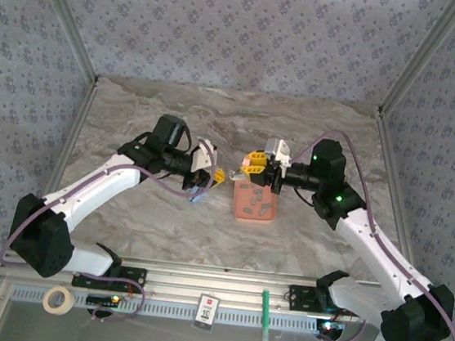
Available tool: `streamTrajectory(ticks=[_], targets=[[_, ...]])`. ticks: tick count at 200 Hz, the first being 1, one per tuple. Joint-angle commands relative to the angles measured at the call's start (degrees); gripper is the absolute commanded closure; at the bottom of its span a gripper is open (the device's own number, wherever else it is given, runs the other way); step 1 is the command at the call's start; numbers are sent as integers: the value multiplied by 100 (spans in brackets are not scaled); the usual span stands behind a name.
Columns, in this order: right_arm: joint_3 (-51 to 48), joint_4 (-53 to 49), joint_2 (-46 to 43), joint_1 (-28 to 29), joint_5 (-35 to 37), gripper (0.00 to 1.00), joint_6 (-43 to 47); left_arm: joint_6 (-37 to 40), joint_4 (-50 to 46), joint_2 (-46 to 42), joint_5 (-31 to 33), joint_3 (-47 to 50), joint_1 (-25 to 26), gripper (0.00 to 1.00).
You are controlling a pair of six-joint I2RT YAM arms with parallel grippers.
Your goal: Load the staples into the stapler
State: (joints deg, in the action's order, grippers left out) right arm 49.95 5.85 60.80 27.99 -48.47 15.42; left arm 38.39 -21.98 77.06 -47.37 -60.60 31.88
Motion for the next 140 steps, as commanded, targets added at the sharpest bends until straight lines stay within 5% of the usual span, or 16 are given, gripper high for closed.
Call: streamTrajectory(ticks=[1,60,140], targets=[[-119,505,10,-17,-165,89,-324,-34,148,-23,-138,13,3,81],[-118,112,88,-15,-195,89,-126,-243,225,-454,-151,-19,14,47],[84,92,375,192,-407,88,-74,-183,81,-151,-291,-491,319,42]])
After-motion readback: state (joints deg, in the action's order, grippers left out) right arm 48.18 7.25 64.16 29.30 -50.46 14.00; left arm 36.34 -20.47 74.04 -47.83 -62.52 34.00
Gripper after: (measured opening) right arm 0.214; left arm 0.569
